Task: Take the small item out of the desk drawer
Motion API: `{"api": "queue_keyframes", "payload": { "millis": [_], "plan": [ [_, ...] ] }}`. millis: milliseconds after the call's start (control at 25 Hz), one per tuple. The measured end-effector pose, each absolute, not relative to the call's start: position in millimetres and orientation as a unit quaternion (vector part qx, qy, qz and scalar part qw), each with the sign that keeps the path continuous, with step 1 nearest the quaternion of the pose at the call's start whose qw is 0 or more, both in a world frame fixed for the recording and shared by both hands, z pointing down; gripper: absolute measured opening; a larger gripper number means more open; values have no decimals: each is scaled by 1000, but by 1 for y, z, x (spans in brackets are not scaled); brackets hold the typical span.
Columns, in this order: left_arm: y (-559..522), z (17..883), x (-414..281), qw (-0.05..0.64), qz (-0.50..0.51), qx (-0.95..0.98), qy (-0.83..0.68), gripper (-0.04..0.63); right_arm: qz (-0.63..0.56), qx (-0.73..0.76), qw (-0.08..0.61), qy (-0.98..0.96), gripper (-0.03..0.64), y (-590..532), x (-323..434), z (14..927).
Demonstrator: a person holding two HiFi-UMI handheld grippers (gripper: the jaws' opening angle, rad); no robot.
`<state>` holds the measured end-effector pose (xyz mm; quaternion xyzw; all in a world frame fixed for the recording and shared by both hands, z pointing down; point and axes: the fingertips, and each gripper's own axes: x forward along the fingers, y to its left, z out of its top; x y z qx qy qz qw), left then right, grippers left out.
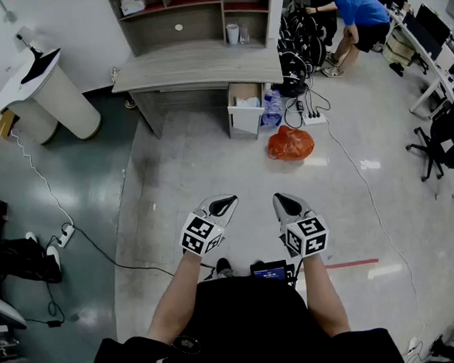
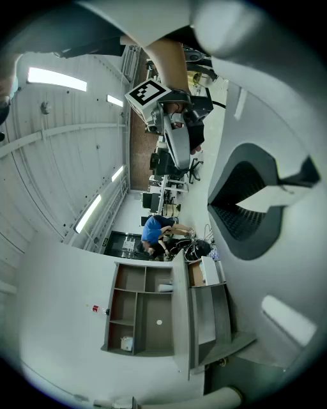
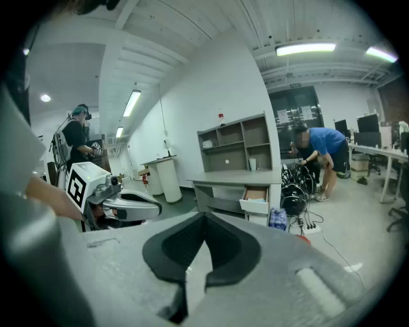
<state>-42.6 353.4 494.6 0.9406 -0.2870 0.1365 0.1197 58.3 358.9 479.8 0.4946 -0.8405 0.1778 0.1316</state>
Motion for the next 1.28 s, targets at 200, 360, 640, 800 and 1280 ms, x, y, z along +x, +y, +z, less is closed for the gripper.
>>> {"api": "queue_keyframes", "payload": {
  "millis": [200, 360, 640, 800, 1280],
  "plan": [
    [351, 492, -41, 118, 138, 942, -284, 0, 178, 495, 129, -840, -3, 355, 60, 475],
    [349, 489, -37, 114, 139, 943, -282, 0, 183, 498, 116, -840, -3, 353, 63, 472],
    [351, 490, -35, 113, 142, 942, -283, 0, 197, 486, 101, -846, -3, 357, 62, 472],
    [353, 491, -34, 113, 144, 941, -285, 0, 201, 482, 101, -847, -3, 359, 63, 475],
    [359, 499, -14, 117, 155, 936, -294, 0, 211, 472, 100, -850, -3, 363, 85, 484]
  ]
}}
